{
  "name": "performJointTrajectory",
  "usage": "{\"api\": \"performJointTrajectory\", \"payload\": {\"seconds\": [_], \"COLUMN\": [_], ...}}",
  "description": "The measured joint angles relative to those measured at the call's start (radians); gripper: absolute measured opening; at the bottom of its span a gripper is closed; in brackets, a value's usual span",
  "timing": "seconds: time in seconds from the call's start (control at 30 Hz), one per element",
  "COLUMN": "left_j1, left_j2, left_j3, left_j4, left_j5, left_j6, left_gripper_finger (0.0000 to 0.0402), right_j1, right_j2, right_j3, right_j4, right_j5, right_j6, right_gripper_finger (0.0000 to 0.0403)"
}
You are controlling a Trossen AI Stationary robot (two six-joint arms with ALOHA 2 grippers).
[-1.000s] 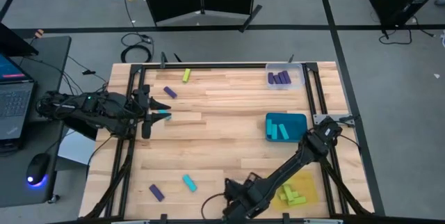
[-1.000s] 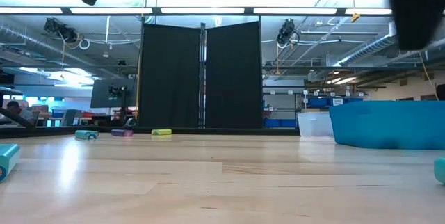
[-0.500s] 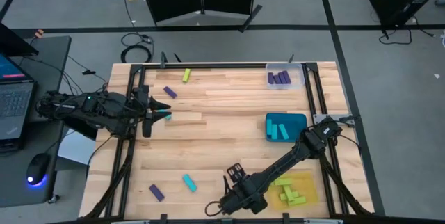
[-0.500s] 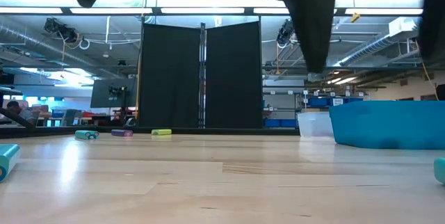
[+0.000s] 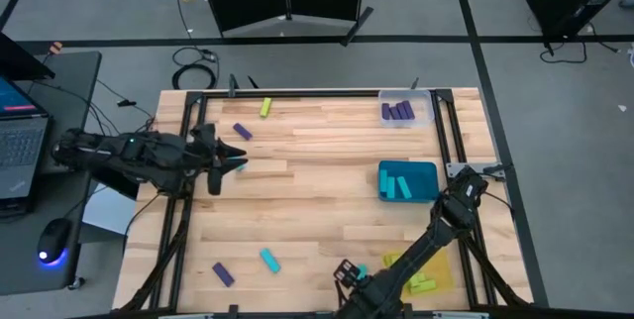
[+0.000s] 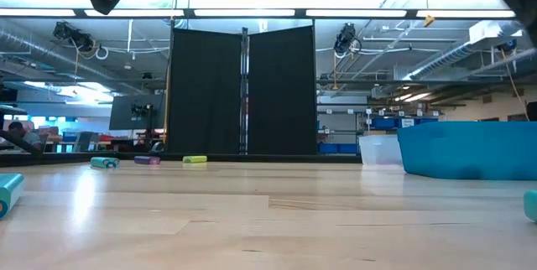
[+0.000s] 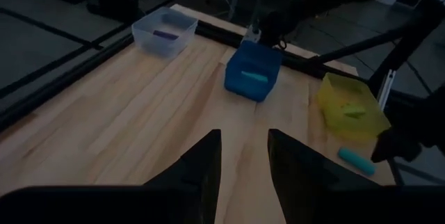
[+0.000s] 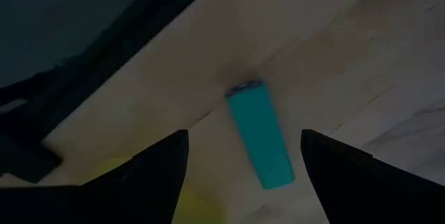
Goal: Sort blocks
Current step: Put the light blue block into the blue bin
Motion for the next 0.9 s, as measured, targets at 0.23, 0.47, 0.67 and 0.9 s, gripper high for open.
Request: {"api": "performJointTrajectory", "payload": {"seconds": [0.23,0.47,0.67,0.9], "left_j1": [0.0,0.0,0.0,0.0], "left_j2": [0.067,0.107,0.107,0.107], "left_j3": [0.0,0.0,0.0,0.0], "left_j4": [0.02,0.049,0.053,0.053], "left_j5": [0.0,-0.001,-0.018,-0.018], "left_j6": [-0.046,-0.06,-0.06,-0.054], "left_gripper_finger": [0.0126,0.0126,0.0126,0.0126], "right_j1": [-0.018,-0.018,-0.016,-0.024], "right_j2": [0.0,0.0,-0.006,-0.007], "right_j3": [-0.063,-0.135,-0.191,-0.201], "right_j4": [0.095,0.114,0.144,0.166], "right_j5": [0.004,0.002,0.004,-0.001], "right_j6": [-0.028,-0.03,-0.029,-0.031], "right_gripper_finger": [0.0288,0.0288,0.0287,0.0245]}}
